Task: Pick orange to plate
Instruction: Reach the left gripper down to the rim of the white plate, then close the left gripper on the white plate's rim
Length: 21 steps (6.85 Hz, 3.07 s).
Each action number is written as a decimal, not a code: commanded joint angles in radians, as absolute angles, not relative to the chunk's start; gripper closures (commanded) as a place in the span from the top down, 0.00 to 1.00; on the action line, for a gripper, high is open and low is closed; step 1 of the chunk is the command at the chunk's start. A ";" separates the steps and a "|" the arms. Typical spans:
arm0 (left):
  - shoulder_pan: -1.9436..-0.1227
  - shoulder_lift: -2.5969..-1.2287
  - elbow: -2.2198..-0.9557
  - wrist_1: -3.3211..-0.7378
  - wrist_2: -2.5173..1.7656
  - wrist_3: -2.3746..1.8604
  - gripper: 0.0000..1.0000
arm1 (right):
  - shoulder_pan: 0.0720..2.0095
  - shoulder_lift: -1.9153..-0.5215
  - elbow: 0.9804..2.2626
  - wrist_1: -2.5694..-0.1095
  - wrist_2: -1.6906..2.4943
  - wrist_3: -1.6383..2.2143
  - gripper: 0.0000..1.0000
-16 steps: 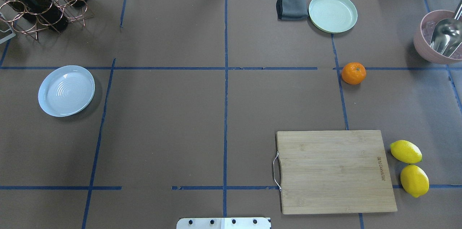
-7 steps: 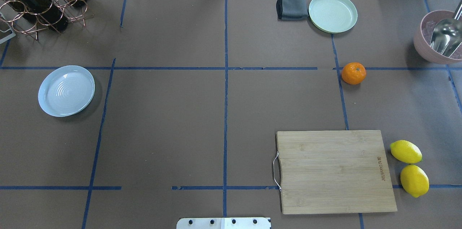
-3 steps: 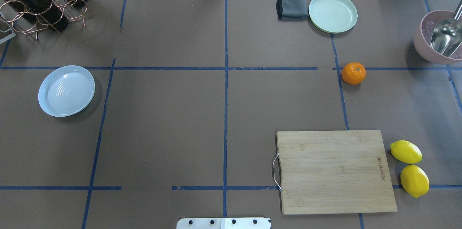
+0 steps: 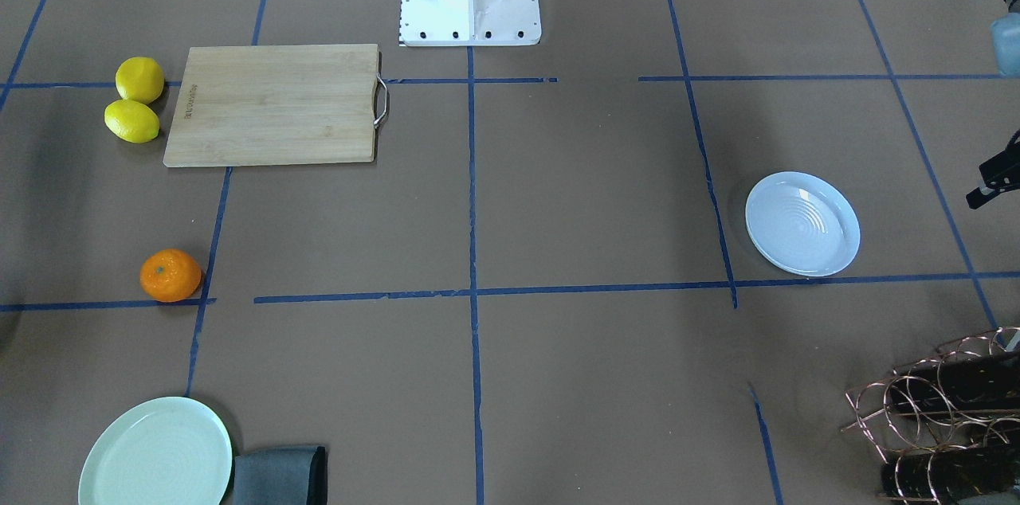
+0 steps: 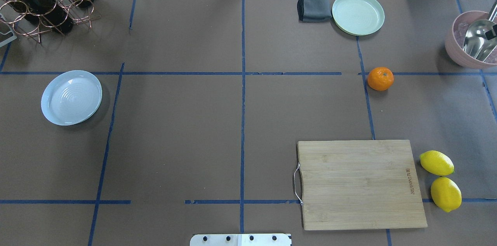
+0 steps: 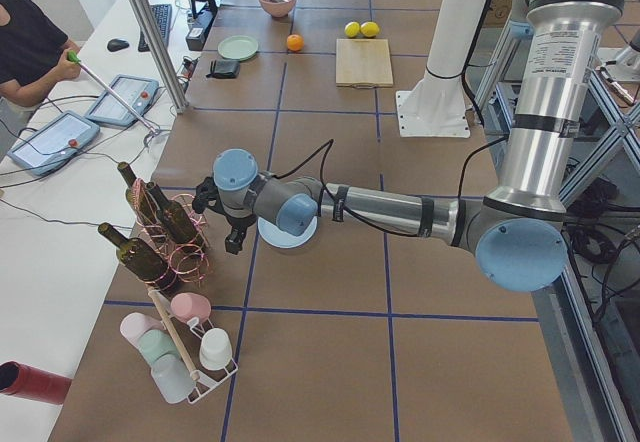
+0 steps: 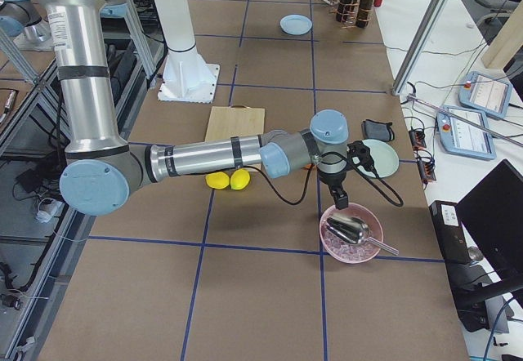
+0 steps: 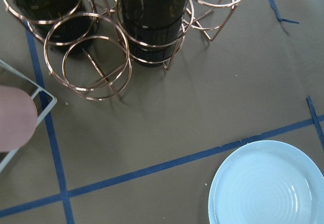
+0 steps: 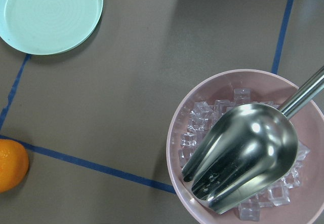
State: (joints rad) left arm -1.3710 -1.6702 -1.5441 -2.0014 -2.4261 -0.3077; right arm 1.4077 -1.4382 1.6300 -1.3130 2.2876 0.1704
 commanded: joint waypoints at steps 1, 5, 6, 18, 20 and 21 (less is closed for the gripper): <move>-1.272 -1.550 -1.543 -2.275 -2.413 -0.574 1.00 | 1.407 -1.453 1.667 -1.315 2.316 0.181 1.00; -1.028 -1.497 -1.539 -2.539 -2.167 -0.982 0.90 | 1.407 -1.496 1.719 -1.313 2.352 0.291 1.00; -1.022 -1.499 -1.539 -2.536 -2.127 -0.985 0.85 | 1.407 -1.496 1.727 -1.313 2.353 0.291 1.00; -0.965 -1.566 -1.465 -2.530 -2.054 -0.979 0.63 | 1.407 -1.497 1.743 -1.315 2.376 0.291 1.00; -0.957 -1.566 -1.466 -2.530 -2.054 -0.980 0.63 | 1.407 -1.497 1.747 -1.315 2.384 0.291 1.00; -0.954 -1.565 -1.465 -2.530 -2.054 -0.980 0.59 | 1.407 -1.497 1.747 -1.315 2.384 0.291 1.00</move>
